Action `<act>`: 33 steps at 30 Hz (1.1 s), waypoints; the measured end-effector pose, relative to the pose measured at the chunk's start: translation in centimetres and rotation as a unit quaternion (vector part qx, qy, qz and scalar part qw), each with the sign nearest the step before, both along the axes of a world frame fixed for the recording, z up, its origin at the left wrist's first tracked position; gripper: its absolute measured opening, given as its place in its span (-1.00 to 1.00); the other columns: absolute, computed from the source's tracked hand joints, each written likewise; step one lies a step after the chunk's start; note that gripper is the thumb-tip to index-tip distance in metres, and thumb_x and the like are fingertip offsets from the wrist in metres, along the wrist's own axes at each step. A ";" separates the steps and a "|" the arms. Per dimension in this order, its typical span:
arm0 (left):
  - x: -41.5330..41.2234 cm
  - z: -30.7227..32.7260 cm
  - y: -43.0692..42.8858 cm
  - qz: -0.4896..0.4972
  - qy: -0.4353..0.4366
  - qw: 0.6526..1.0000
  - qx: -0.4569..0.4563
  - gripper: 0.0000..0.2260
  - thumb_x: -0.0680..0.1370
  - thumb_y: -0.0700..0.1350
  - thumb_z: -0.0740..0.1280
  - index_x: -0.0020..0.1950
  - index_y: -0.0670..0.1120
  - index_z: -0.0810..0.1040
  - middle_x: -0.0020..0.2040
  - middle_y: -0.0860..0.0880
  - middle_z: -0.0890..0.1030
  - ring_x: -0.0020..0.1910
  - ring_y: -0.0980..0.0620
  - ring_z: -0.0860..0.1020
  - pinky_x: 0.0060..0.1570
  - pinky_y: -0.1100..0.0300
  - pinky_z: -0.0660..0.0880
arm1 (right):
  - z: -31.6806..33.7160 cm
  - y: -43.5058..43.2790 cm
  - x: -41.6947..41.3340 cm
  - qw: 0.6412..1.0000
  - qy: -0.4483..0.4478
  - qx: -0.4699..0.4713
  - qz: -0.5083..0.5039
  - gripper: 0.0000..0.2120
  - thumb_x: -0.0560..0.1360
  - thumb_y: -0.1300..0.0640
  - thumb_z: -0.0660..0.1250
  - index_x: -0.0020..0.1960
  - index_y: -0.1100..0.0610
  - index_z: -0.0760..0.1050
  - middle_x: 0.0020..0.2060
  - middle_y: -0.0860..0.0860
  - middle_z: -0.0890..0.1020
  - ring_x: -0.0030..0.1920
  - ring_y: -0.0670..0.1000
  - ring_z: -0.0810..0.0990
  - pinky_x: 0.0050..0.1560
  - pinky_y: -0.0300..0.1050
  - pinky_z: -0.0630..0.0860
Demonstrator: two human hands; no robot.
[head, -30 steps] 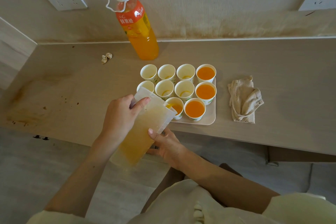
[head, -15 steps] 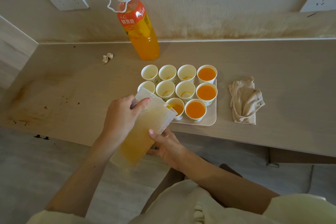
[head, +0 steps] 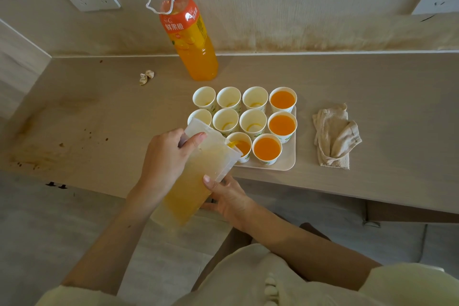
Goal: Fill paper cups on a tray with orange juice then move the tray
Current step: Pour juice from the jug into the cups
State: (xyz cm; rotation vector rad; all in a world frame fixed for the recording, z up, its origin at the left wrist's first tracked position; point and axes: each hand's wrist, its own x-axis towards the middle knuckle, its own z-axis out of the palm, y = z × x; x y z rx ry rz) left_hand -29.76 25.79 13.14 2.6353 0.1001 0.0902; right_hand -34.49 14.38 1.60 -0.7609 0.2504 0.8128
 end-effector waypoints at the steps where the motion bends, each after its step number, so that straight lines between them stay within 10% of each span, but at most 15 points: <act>1: -0.1 0.0 0.0 0.000 0.001 1.000 0.002 -0.55 0.50 0.12 0.35 -0.44 -0.03 0.24 -0.50 0.08 0.32 -0.49 0.11 0.29 -0.44 0.22 0.19 | 0.0 0.0 0.0 1.000 -0.001 -0.002 0.002 0.11 0.00 -0.23 0.66 0.42 0.00 0.27 0.30 0.05 0.53 0.26 0.12 0.54 0.20 0.17 0.54; 33: 0.1 0.1 0.3 -0.006 0.001 1.000 0.000 -0.56 0.50 0.11 0.37 -0.46 0.00 0.25 -0.49 0.10 0.33 -0.48 0.13 0.32 -0.44 0.23 0.19 | 0.5 0.2 -0.1 1.000 0.006 0.018 -0.007 0.09 -0.02 -0.21 0.68 0.40 0.00 0.29 0.29 0.06 0.54 0.23 0.11 0.58 0.08 0.07 0.61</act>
